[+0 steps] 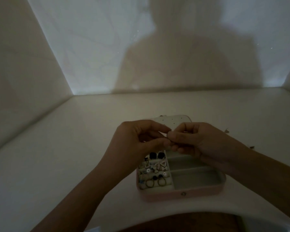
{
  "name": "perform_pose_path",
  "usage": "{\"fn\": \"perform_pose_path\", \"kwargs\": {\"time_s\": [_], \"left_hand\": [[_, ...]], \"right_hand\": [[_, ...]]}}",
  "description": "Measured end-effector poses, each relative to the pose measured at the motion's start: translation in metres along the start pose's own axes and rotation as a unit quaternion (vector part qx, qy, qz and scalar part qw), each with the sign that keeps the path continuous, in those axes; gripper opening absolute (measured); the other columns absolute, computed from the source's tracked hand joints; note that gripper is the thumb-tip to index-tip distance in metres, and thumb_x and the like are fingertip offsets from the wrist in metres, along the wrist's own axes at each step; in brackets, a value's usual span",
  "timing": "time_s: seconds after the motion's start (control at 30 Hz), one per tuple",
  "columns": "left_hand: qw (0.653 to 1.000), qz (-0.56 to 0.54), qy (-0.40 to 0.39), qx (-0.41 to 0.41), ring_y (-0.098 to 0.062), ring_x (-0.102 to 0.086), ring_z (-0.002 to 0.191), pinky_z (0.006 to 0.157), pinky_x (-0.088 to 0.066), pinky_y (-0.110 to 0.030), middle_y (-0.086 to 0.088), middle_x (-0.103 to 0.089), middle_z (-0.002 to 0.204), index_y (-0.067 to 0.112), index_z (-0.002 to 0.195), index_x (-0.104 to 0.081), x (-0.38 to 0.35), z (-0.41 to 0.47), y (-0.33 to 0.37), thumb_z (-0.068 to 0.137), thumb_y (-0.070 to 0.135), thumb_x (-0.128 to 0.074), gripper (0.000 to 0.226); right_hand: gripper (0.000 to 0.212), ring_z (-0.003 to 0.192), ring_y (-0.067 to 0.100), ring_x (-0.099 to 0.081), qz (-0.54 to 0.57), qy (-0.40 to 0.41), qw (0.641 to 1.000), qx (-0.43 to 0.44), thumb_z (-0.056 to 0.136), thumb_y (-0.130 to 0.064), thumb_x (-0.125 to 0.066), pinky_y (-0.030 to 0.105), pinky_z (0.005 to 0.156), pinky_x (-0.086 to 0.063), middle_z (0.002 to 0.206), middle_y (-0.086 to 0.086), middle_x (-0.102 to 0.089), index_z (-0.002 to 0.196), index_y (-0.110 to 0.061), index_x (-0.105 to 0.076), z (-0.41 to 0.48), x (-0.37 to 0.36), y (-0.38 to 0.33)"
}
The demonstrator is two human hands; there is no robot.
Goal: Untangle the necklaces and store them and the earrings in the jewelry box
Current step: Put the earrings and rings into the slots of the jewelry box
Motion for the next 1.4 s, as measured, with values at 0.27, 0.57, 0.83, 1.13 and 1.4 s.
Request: {"fn": "perform_pose_path", "kwargs": {"time_s": [0.27, 0.57, 0.83, 1.13, 1.4], "left_hand": [[0.998, 0.001, 0.011, 0.067, -0.004, -0.069, 0.066, 0.061, -0.050, -0.008, 0.011, -0.073, 0.071, 0.029, 0.078, -0.073, 0.012, -0.011, -0.018, 0.076, 0.013, -0.071, 0.016], [0.986, -0.084, -0.030, 0.138, -0.020, -0.072, 0.076, 0.068, -0.058, -0.026, -0.007, -0.074, 0.078, 0.013, 0.077, -0.075, 0.017, -0.027, -0.031, 0.062, 0.016, -0.074, 0.015], [0.986, -0.069, -0.063, 0.141, -0.009, -0.068, 0.066, 0.058, -0.053, -0.017, 0.000, -0.074, 0.078, 0.017, 0.085, -0.075, 0.006, -0.037, -0.027, 0.076, 0.003, -0.066, 0.019], [0.976, -0.085, -0.100, 0.174, -0.014, -0.071, 0.067, 0.059, -0.052, -0.015, -0.008, -0.074, 0.075, 0.011, 0.078, -0.075, -0.015, -0.044, -0.023, 0.075, -0.002, -0.069, 0.015], [0.988, 0.050, -0.065, 0.131, -0.001, -0.067, 0.071, 0.062, -0.049, -0.009, 0.013, -0.073, 0.074, 0.033, 0.070, -0.076, -0.013, -0.043, -0.017, 0.073, 0.013, -0.075, 0.020]], "right_hand": [[0.011, 0.077, -0.001, -0.064, -0.429, -0.080, 0.883, 0.172, 0.076, -0.026, -0.073, 0.009, 0.070, -0.048, 0.083, -0.015, -0.070, 0.075, -0.035, -0.067, -0.021, -0.020, -0.017], [0.018, 0.090, -0.002, -0.048, -0.592, -0.167, 0.736, 0.284, 0.079, -0.025, -0.055, 0.016, 0.073, -0.040, 0.095, -0.022, -0.055, 0.083, -0.034, -0.070, -0.039, -0.047, -0.002], [0.031, 0.095, 0.002, -0.050, -0.540, -0.161, 0.788, 0.249, 0.078, -0.032, -0.042, 0.020, 0.078, -0.043, 0.095, -0.021, -0.052, 0.088, -0.035, -0.071, -0.032, -0.034, -0.007], [0.028, 0.080, 0.009, -0.059, -0.516, -0.099, 0.816, 0.242, 0.077, -0.037, -0.042, 0.016, 0.066, -0.045, 0.090, -0.015, -0.057, 0.079, -0.037, -0.071, -0.041, 0.008, -0.029], [0.031, 0.073, 0.012, -0.060, -0.512, -0.013, 0.822, 0.249, 0.078, -0.015, -0.052, 0.024, 0.062, -0.045, 0.082, -0.015, -0.061, 0.074, -0.037, -0.072, -0.043, 0.058, -0.040]]}}
Point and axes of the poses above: each hand's wrist, its own z-axis towards the middle knuckle, its own x-axis out of the back of the hand, y = z × x, the point moved 9 cm from there along z, towards the middle knuckle
